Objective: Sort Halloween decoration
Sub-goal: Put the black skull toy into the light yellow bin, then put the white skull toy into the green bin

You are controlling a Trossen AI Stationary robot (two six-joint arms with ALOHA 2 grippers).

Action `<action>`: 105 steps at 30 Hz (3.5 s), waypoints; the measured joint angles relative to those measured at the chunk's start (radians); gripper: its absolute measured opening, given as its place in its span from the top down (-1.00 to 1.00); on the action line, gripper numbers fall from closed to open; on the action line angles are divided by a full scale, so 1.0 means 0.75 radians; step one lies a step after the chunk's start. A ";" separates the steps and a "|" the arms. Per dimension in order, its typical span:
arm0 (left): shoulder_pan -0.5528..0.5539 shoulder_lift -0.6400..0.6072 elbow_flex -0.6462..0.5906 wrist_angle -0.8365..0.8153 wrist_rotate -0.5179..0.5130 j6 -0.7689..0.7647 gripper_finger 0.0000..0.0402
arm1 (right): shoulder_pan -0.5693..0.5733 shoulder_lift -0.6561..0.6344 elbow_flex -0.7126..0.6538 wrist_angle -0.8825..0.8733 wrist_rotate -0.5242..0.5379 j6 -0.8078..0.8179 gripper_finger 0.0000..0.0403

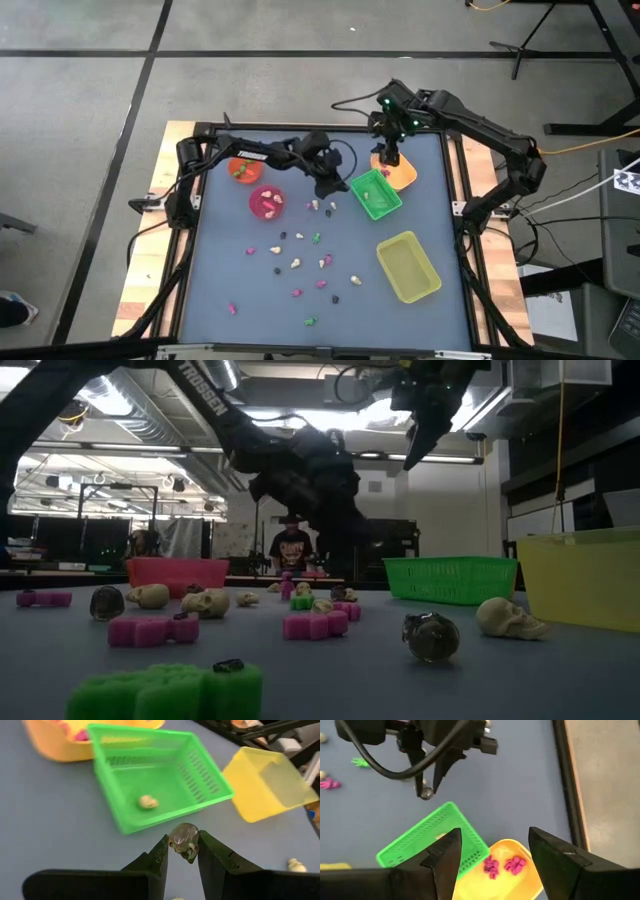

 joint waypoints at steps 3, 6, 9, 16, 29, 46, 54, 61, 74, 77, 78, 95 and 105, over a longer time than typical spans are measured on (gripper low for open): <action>-0.056 0.000 0.000 0.067 -0.002 -0.024 0.68 | 0.039 -0.001 0.000 -0.010 -0.001 0.000 -0.14; -0.136 0.000 0.000 0.175 -0.048 -0.066 0.68 | 0.075 -0.001 0.000 -0.011 -0.002 0.000 -0.14; -0.234 0.000 0.000 0.262 -0.189 -0.069 0.68 | 0.115 -0.001 0.000 -0.011 -0.001 0.000 -0.14; -0.479 0.000 0.000 0.392 -0.651 -0.006 0.68 | 0.211 -0.001 0.000 -0.091 0.009 0.001 -0.14; -0.693 0.048 0.014 0.665 -0.965 0.023 0.68 | 0.307 -0.001 0.000 -0.095 0.011 0.001 -0.14; -0.703 0.392 0.393 0.689 -0.811 0.016 0.68 | 0.303 -0.001 0.000 0.065 0.021 0.001 -0.14; -0.711 0.411 0.406 0.693 -0.809 0.011 0.58 | 0.303 -0.001 0.000 0.074 0.021 0.000 -0.14; -0.710 0.411 0.405 0.686 -0.809 0.011 0.29 | 0.303 -0.001 0.000 0.074 0.021 0.001 -0.14; -0.665 0.401 0.403 0.606 -0.804 0.010 0.12 | 0.303 0.000 0.000 0.073 0.021 0.000 -0.14; -0.632 0.350 0.402 0.465 -0.801 0.011 0.12 | 0.303 0.000 0.000 0.072 0.035 0.000 -0.14; -0.619 0.322 0.402 0.388 -0.799 0.011 0.12 | 0.303 0.000 0.000 0.072 0.048 0.000 -0.14; -0.357 -0.177 0.403 -0.800 -0.928 0.220 0.12 | 0.303 0.000 0.000 0.067 0.293 0.000 -0.14; -0.161 -0.217 0.403 -1.190 -0.991 0.178 0.12 | 0.303 0.000 0.000 0.036 0.326 0.001 -0.14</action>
